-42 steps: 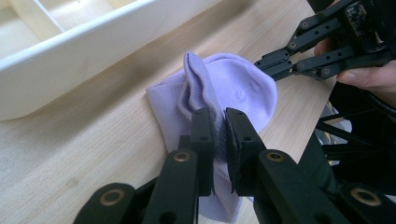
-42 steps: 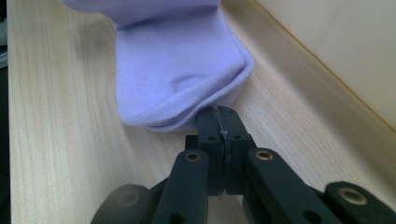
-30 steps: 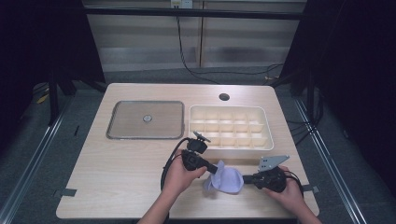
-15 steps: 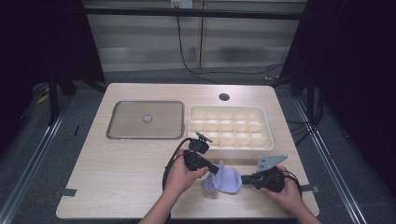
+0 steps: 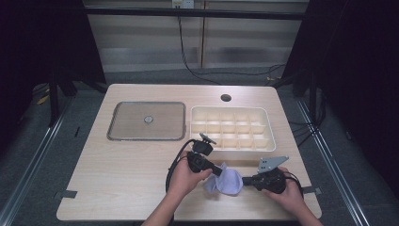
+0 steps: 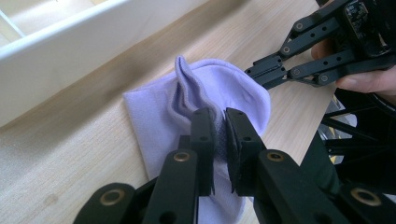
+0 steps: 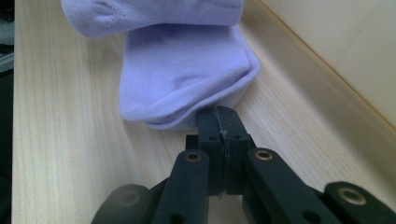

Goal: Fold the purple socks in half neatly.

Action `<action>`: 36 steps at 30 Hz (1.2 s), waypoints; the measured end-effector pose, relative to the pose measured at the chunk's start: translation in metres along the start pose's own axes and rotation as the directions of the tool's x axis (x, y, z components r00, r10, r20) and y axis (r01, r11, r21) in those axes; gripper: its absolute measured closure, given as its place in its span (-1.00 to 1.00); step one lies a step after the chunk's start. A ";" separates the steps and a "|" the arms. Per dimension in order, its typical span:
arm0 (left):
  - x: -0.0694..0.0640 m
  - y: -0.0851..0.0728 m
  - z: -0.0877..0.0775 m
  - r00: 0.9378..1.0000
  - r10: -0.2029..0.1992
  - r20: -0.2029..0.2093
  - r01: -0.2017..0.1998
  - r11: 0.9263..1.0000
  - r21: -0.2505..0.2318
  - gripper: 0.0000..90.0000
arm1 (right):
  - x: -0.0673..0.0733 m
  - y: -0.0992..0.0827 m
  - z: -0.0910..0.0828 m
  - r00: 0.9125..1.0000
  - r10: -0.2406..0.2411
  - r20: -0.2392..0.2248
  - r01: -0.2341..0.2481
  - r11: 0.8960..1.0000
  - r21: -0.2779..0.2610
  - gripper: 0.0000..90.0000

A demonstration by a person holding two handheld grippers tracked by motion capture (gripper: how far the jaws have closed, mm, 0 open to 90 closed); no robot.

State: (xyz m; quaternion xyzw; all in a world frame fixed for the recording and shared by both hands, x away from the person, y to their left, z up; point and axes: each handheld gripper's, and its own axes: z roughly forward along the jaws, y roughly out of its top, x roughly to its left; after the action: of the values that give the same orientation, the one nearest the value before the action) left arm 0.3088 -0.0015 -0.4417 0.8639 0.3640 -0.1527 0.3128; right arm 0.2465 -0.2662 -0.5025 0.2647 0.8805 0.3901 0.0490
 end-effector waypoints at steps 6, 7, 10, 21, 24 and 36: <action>-0.002 0.001 0.001 1.000 0.006 -0.004 -0.006 1.000 0.006 0.83 | 0.000 0.000 0.000 1.000 0.004 -0.002 -0.004 1.000 -0.001 0.99; -0.003 0.001 0.003 1.000 0.002 -0.007 -0.002 1.000 -0.001 0.83 | 0.000 0.000 0.000 1.000 0.003 -0.003 -0.003 1.000 0.001 0.99; -0.003 0.002 0.003 1.000 0.005 -0.004 -0.005 1.000 0.009 0.83 | 0.000 0.000 0.001 1.000 0.000 -0.005 0.000 1.000 -0.001 0.99; -0.005 0.003 0.005 1.000 0.007 -0.004 -0.007 1.000 0.010 0.83 | 0.001 0.001 0.001 1.000 0.002 -0.006 -0.002 1.000 0.000 0.99; -0.007 0.004 0.006 1.000 0.008 -0.008 -0.008 1.000 0.008 0.83 | 0.001 0.001 0.002 1.000 -0.001 -0.005 0.001 1.000 -0.001 0.99; -0.014 0.009 0.011 1.000 0.018 -0.011 -0.018 1.000 0.022 0.83 | 0.001 0.001 0.002 1.000 0.002 -0.003 -0.002 1.000 -0.004 1.00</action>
State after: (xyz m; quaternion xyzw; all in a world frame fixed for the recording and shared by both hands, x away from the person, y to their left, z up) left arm 0.3054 -0.0207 -0.4396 0.8714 0.3563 -0.1492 0.3025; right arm 0.2467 -0.2632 -0.5029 0.2648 0.8795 0.3925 0.0477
